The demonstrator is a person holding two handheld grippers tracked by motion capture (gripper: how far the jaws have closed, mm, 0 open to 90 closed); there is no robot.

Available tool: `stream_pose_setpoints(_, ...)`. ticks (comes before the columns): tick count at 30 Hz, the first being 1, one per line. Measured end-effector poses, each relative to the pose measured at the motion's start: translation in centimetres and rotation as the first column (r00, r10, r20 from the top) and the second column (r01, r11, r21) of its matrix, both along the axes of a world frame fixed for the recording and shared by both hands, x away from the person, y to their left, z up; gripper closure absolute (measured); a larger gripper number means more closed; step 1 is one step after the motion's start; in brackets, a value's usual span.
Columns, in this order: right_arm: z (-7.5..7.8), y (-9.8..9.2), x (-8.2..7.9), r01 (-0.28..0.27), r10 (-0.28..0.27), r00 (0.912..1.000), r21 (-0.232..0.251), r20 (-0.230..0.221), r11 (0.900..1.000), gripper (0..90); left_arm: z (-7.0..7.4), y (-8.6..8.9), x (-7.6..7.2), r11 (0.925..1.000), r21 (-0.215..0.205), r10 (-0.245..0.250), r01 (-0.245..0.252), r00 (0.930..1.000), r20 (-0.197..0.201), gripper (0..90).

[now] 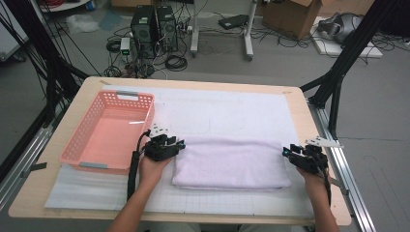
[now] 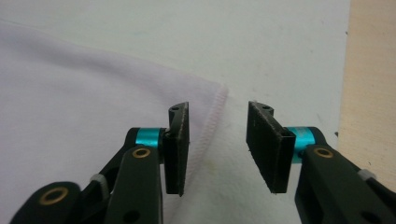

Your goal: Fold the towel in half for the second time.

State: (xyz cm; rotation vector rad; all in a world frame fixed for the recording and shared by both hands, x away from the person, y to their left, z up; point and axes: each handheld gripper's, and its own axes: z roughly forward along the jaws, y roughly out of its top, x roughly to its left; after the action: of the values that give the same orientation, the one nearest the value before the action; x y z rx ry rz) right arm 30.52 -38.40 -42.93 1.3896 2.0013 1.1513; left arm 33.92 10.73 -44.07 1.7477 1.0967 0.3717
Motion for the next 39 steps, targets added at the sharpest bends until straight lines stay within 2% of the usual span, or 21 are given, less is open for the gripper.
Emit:
stream_pose_setpoints(4,0.8,-0.1,-1.6,-0.047,0.046,0.9984,0.020,0.033,0.999,49.5,0.9,0.2,-1.4,0.9960,-0.055,-0.067,0.070,0.9955,0.068,38.8)
stream_pose_setpoints(6,1.1,0.0,-2.3,-0.066,0.065,0.9968,0.013,0.046,0.998,45.0,1.3,0.3,-2.1,0.9923,-0.083,-0.085,0.093,0.9919,0.095,33.7)
stream_pose_setpoints(9,1.3,0.1,-3.3,-0.087,0.087,0.9945,-0.008,0.059,0.996,41.0,1.8,0.6,-2.9,0.9877,-0.124,-0.078,0.095,0.9883,0.131,25.7)
stream_pose_setpoints(11,1.5,0.1,-3.6,-0.084,0.086,0.9931,-0.033,0.080,0.996,36.7,1.8,0.8,-3.4,0.9872,-0.135,-0.066,0.085,0.9877,0.142,22.8)
stream_pose_setpoints(14,1.5,-0.1,-3.7,-0.077,0.077,0.9929,-0.012,0.090,0.997,26.9,1.5,0.9,-3.8,0.9909,-0.105,-0.068,0.084,0.9873,0.144,22.8)
stream_pose_setpoints(17,1.5,-0.3,-3.7,-0.119,0.118,0.9858,0.001,0.120,0.993,20.8,1.4,0.7,-4.0,0.9880,-0.104,-0.095,0.114,0.9797,0.177,22.8)
stream_pose_setpoints(20,1.4,-0.4,-3.5,-0.150,0.146,0.9800,0.020,0.135,0.989,20.1,1.3,0.3,-4.1,0.9875,-0.093,-0.110,0.127,0.9786,0.174,23.6)
stream_pose_setpoints(25,1.1,-0.4,-3.4,-0.144,0.137,0.9815,0.048,0.134,0.988,19.3,1.2,0.2,-4.5,0.9876,-0.085,-0.114,0.131,0.9769,0.180,24.8)
stream_pose_setpoints(29,1.2,-0.2,-3.5,-0.144,0.137,0.9809,0.036,0.138,0.989,19.2,1.1,0.0,-4.5,0.9856,-0.089,-0.126,0.144,0.9761,0.177,25.2)
stream_pose_setpoints(34,1.1,-0.3,-3.6,-0.138,0.132,0.9814,0.035,0.140,0.990,19.2,0.9,-0.5,-4.4,0.9849,-0.069,-0.145,0.158,0.9747,0.171,25.3)
stream_pose_setpoints(39,1.2,-0.5,-3.7,-0.135,0.129,0.9823,0.037,0.136,0.990,19.2,0.5,-0.7,-4.3,0.9871,-0.061,-0.137,0.148,0.9778,0.158,26.0)
